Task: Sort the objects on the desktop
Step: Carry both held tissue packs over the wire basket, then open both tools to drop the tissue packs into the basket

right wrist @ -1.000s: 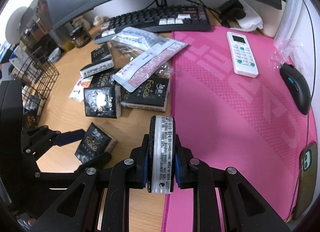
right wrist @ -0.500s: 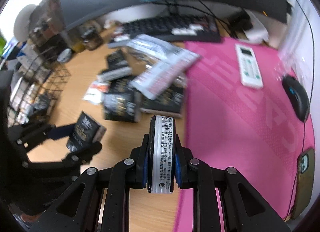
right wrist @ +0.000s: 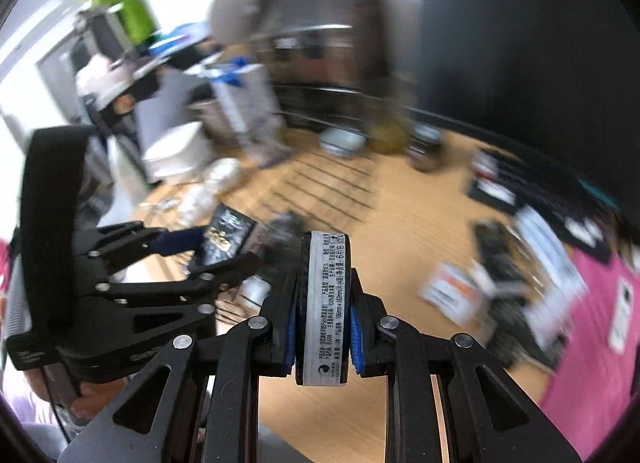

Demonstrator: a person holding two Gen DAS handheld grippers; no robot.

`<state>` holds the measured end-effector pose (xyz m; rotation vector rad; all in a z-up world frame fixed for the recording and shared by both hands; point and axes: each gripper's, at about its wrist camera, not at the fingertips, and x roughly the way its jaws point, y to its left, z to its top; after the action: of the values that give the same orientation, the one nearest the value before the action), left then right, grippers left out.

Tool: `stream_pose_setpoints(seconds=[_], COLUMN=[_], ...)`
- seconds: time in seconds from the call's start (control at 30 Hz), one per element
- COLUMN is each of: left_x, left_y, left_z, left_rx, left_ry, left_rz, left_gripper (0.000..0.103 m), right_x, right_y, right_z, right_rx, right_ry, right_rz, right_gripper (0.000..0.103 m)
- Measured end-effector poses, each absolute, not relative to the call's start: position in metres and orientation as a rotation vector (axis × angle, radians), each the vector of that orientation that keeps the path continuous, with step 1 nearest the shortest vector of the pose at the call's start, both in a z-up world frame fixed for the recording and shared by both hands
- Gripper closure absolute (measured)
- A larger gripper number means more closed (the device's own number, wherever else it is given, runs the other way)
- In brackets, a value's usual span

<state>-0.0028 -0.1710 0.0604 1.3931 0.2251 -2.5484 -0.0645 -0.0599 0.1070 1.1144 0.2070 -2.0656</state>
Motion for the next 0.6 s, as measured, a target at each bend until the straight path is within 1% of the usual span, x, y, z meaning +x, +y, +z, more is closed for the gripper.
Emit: stream_pose_setpoints(seconds=[0.13,0.27,0.5,0.6], left_x=[0.005,0.002,-0.009,-0.014], left_y=[-0.212,-0.232,-0.249,-0.252], left_z=[0.057,0.043,0.023,0.014], left_rx=[1.359,1.398,1.455,1.49], left_ry=[0.266,0.298,0.316,0.299], left_rz=[-2.479,-2.459,-2.419,-2.385], left_gripper=[0.051,0.051,0.051,0.051], right_x=[-0.066,-0.074,-0.09,-0.096], right_y=[-0.115,-0.15,-0.167,-0.164], right_z=[0.103,0.083,0.058,0.051], right_rx=[1.149,1.209,1.282,1.311], right_ry=[0.221,0.247,0.263,0.236], right_rz=[-1.979,-1.969,-1.973,-1.966], right_gripper=[0.082,0.082,0.081,0.081])
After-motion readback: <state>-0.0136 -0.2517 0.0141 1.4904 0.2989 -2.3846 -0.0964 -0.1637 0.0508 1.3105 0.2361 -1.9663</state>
